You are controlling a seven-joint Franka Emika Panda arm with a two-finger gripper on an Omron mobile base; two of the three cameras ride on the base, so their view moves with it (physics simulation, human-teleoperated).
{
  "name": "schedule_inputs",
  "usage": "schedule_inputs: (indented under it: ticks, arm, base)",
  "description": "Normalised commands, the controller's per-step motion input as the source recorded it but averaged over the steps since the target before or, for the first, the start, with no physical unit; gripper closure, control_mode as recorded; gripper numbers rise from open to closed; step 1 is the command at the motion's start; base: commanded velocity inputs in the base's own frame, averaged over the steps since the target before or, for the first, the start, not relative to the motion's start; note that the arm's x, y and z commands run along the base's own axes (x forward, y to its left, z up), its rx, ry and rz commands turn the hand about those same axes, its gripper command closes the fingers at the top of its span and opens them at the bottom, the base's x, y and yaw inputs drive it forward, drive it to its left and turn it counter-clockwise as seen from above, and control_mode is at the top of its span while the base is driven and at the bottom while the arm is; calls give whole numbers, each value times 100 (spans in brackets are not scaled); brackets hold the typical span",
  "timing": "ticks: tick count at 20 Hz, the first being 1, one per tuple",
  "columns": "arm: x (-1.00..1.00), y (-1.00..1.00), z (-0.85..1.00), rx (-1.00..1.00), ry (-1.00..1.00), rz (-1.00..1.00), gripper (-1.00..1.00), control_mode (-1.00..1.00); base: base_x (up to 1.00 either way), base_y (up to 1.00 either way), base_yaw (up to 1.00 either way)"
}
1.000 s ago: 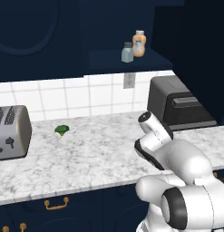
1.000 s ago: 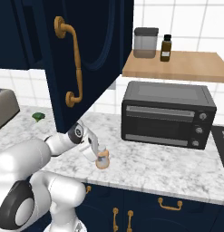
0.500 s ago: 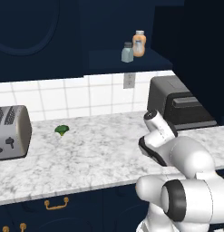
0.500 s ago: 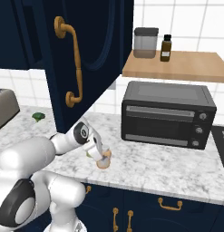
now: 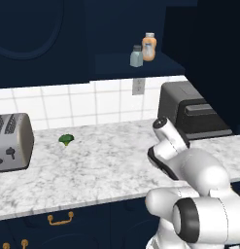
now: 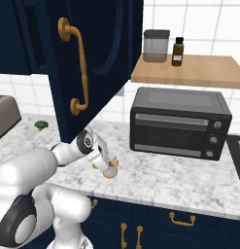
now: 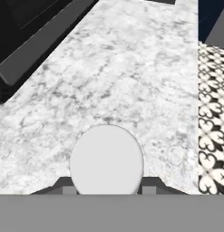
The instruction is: Put the shaker and condiment bottle from the counter next to their counterparts in the cabinet.
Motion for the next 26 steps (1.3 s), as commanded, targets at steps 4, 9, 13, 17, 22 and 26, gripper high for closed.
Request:
schedule_inputs:
  ticks: [4,9,13,17,22,26]
  arm:
    - [-28,33,0,-10,-24,4,100,-100]
    - [-10,30,21,-5,-9,3,100,-100]
    - [0,26,54,-1,2,2,100,-100]
    - [0,28,53,-4,6,10,100,-100]
    - [0,27,57,-7,8,17,100,-100]
    - [0,18,60,-4,6,20,100,-100]
  base:
    - [0,0,0]
    - [0,0,0]
    - [0,0,0]
    - [0,0,0]
    - [0,0,0]
    - [0,0,0]
